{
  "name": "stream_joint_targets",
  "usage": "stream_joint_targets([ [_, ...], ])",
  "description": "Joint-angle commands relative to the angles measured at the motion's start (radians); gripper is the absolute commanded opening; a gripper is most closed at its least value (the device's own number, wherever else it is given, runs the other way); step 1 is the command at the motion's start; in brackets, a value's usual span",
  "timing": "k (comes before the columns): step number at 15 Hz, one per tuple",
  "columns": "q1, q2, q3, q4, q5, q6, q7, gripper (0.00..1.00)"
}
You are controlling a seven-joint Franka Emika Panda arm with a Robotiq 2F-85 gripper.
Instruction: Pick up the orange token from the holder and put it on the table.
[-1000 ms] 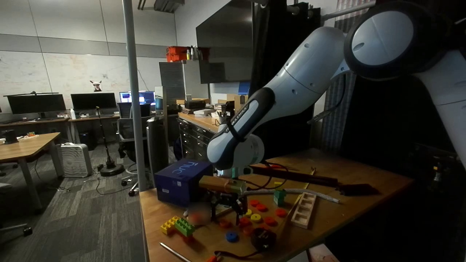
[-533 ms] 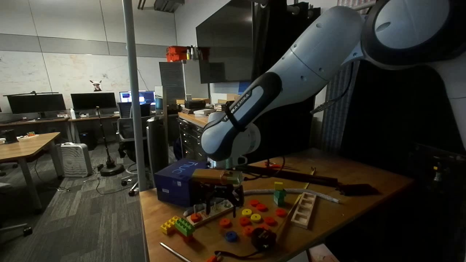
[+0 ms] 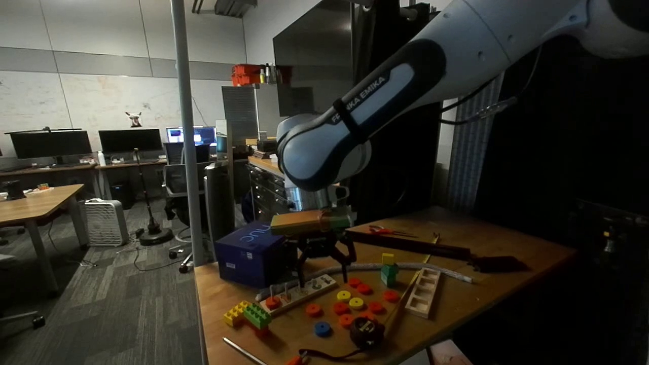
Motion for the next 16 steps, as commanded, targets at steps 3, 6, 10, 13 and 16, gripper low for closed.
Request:
stream_joint_targets([
  [3, -0.052, -0.276, 0.021, -0.208, -0.047, -0.15, -0.199, 1.0],
  [6, -0.08, -0.395, -0.054, -0.303, -0.054, -0.171, -0.428, 1.0],
  [10, -0.163, -0.531, -0.102, -0.323, -0.106, -0.28, -0.742, 1.0],
  [13, -0.209, -0.615, -0.105, -0.299, -0.131, -0.371, -0.899, 1.0],
  [16, -0.234, -0.718, -0.095, -0.327, -0.151, -0.375, -0.97, 1.0],
])
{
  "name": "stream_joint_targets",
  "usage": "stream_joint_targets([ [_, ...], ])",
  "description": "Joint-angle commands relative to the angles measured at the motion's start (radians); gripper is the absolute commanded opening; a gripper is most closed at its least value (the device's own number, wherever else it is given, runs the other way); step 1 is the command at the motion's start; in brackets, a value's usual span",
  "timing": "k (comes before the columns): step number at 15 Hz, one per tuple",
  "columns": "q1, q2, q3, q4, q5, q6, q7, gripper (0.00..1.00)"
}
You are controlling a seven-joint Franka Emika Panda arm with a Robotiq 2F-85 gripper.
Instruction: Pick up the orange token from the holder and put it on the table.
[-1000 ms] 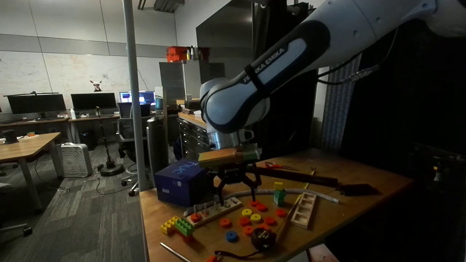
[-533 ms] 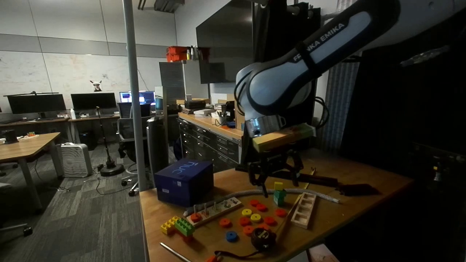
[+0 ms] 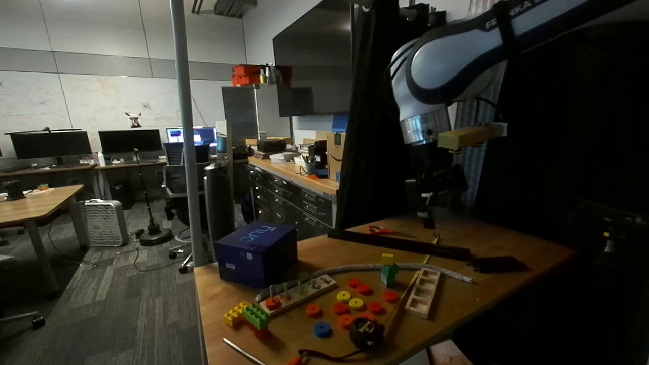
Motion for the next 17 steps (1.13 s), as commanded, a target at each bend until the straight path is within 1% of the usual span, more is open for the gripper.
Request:
stream_joint_targets([
  [1, -0.031, -0.145, 0.02, -0.047, -0.026, 0.022, -0.088, 1.0],
  [5, -0.047, -0.234, -0.008, -0.076, -0.009, 0.051, -0.157, 1.0],
  [6, -0.047, -0.164, 0.014, -0.035, -0.001, 0.013, -0.126, 1.0],
  [8, -0.051, -0.179, 0.012, -0.04, -0.001, 0.009, -0.129, 1.0],
  [17, -0.05, -0.156, 0.016, -0.041, -0.002, 0.01, -0.128, 1.0],
])
